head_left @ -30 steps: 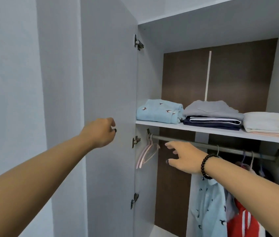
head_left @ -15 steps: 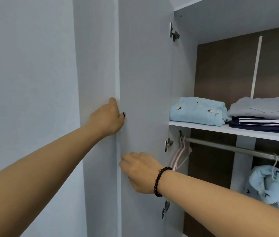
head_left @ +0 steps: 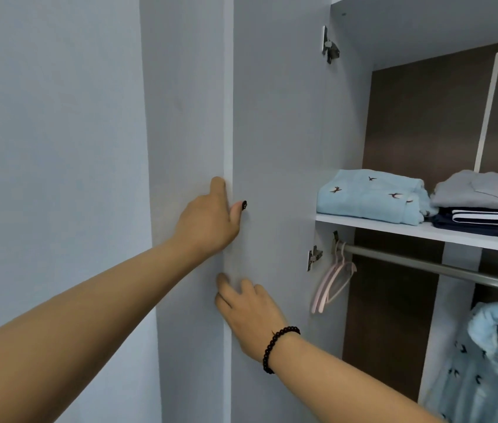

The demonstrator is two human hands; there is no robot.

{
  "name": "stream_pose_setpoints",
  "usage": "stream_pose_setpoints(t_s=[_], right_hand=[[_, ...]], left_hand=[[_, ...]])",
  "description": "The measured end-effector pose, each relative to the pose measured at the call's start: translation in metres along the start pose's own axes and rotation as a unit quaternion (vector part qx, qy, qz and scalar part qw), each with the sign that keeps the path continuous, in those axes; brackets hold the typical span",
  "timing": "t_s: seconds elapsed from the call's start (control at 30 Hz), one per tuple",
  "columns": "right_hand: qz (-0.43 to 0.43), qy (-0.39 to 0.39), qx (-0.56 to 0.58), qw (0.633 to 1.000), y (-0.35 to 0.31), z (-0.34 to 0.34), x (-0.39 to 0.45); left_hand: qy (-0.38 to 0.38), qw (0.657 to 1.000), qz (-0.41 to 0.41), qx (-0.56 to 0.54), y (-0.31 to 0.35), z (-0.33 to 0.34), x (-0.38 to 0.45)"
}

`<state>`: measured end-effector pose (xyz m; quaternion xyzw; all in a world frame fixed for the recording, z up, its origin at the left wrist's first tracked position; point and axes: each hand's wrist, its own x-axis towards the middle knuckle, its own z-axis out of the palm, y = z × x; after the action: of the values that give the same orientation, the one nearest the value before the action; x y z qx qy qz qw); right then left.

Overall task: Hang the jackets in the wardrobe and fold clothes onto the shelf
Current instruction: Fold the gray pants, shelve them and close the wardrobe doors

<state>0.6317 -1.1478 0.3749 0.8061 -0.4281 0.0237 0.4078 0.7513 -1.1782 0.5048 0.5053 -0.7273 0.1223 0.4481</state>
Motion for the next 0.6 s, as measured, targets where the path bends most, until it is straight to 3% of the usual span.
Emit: stream_pose_setpoints(t_s=[0.27,0.53,0.6], right_hand=[[-0.017,0.008,-0.069,0.997,0.04,-0.006,-0.067],[0.077,-0.065,-0.059,0.993,0.068,-0.015,-0.147],[0.098,-0.097,-0.058,0.989,0.081,-0.015,-0.167]], left_hand=[[-0.013,0.995,0.066,-0.07,0.044,0.01,-0.011],[-0.073,0.987,0.143,0.024,0.124,0.048,-0.008],[-0.053,0.985,0.156,0.054,0.145,0.062,-0.008]])
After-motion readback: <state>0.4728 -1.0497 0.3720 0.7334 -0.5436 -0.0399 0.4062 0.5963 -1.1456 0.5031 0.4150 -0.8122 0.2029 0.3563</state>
